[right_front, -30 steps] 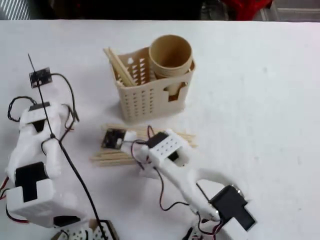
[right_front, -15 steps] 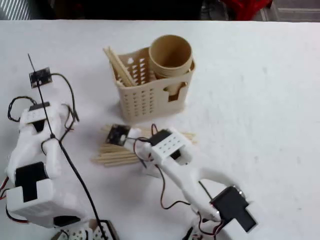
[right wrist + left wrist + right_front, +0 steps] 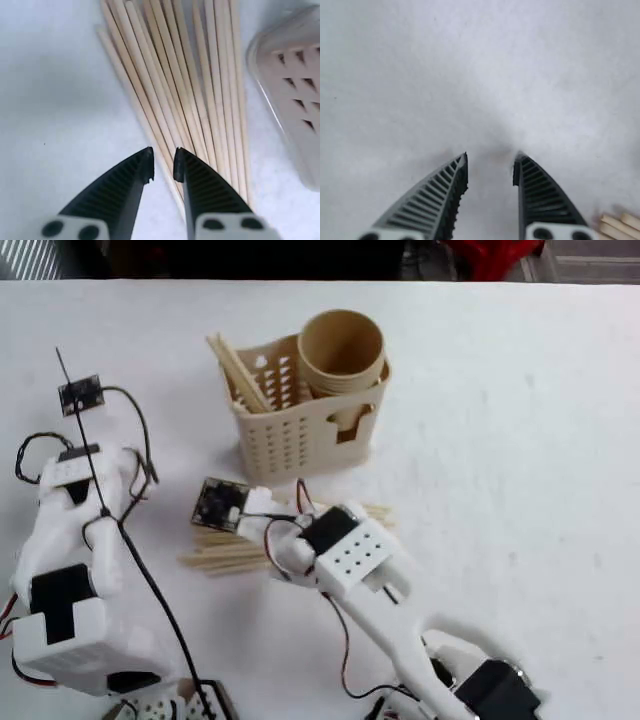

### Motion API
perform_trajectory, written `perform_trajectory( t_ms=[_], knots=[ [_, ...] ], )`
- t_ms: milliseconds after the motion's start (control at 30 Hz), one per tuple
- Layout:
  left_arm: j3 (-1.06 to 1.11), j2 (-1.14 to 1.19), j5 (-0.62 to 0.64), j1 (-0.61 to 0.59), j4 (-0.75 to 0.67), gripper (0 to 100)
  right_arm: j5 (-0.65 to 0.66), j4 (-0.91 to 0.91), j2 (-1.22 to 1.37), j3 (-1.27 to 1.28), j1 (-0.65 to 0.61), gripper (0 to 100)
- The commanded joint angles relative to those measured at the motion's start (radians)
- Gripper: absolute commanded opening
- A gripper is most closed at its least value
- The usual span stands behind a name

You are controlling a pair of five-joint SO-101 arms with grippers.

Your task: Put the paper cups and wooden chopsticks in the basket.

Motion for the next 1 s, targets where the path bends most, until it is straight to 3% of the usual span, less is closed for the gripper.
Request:
perform_trajectory(
  t_ms=[0, 100, 300, 600, 767, 967],
  knots=[
    [-0.003, -0.005, 0.008, 0.015, -0.020, 17, 0.000, -0.084, 0.016, -0.046, 0.013, 16.0],
    [-0.003, -0.005, 0.008, 0.015, -0.017, 17, 0.002, -0.165, 0.145, -0.083, 0.047, 22.1],
    [-0.003, -0.005, 0.008, 0.015, -0.021, 17, 0.072, -0.231, 0.374, -0.144, 0.133, 17.1],
    [-0.003, -0.005, 0.008, 0.015, -0.018, 17, 0.086, -0.228, 0.395, -0.120, 0.159, 16.0],
    [-0.003, -0.005, 0.008, 0.015, -0.018, 17, 0.080, -0.228, 0.386, -0.106, 0.160, 5.2],
    [-0.003, -0.005, 0.008, 0.015, -0.021, 17, 0.077, -0.185, 0.332, -0.107, 0.162, 4.5]
  ],
)
